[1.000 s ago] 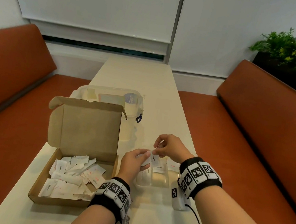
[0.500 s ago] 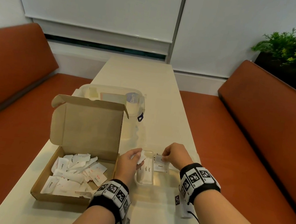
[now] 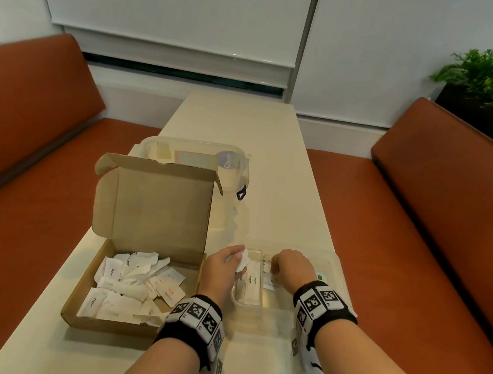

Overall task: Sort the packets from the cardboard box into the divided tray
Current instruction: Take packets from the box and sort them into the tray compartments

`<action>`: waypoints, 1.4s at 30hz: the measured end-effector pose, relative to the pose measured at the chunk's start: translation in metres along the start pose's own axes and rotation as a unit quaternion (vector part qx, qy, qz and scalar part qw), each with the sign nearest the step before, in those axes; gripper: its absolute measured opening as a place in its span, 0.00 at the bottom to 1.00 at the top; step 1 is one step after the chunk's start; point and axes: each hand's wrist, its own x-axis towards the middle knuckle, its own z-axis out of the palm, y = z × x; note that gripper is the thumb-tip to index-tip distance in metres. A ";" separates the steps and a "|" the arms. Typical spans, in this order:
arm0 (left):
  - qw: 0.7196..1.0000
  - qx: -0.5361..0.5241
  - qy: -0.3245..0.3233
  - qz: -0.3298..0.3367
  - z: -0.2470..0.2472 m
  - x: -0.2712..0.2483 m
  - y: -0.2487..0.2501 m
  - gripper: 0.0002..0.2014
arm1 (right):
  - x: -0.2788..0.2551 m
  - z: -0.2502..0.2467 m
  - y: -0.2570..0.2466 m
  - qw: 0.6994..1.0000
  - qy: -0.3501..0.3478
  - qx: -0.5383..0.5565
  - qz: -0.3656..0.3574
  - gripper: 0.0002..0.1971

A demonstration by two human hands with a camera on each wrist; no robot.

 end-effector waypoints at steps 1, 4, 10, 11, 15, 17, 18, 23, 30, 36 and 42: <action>1.000 -0.001 -0.001 0.000 0.000 0.000 0.000 0.12 | 0.000 0.002 0.000 1.000 0.017 -0.003 -0.007 0.09; 1.000 -0.003 0.001 -0.004 0.000 0.000 0.000 0.11 | -0.001 0.006 0.001 0.999 0.033 -0.011 -0.022 0.06; 1.000 0.001 -0.002 -0.006 0.000 0.000 0.000 0.11 | -0.001 0.008 0.001 0.999 0.039 -0.013 -0.017 0.05; 1.000 0.002 -0.004 -0.007 0.000 0.000 0.000 0.11 | -0.001 0.008 0.001 0.999 0.039 -0.010 -0.014 0.05; 1.000 -0.008 -0.006 -0.017 0.000 0.000 0.002 0.10 | -0.003 0.008 0.000 0.999 0.049 0.018 -0.003 0.05; 0.999 -0.029 -0.013 -0.032 -0.001 -0.001 0.005 0.11 | -0.003 0.006 -0.002 0.993 0.082 0.087 0.012 0.05; 0.998 -0.039 -0.023 -0.039 -0.001 -0.001 0.006 0.11 | -0.004 0.004 -0.004 0.985 0.107 0.136 0.020 0.05; 0.998 -0.026 -0.056 -0.032 0.002 -0.009 0.015 0.25 | -0.008 -0.007 -0.022 0.898 0.097 0.428 0.032 0.10; 0.997 -0.008 -0.073 0.011 0.005 -0.019 0.021 0.22 | -0.019 -0.002 -0.024 0.824 0.063 0.560 0.054 0.08; 0.999 -0.003 -0.043 -0.020 0.007 -0.016 0.020 0.12 | -0.021 -0.010 -0.018 0.821 0.097 0.561 0.043 0.04; 0.996 0.079 -0.040 0.011 0.010 -0.017 0.019 0.10 | -0.015 -0.029 -0.013 0.847 0.121 0.518 0.016 0.04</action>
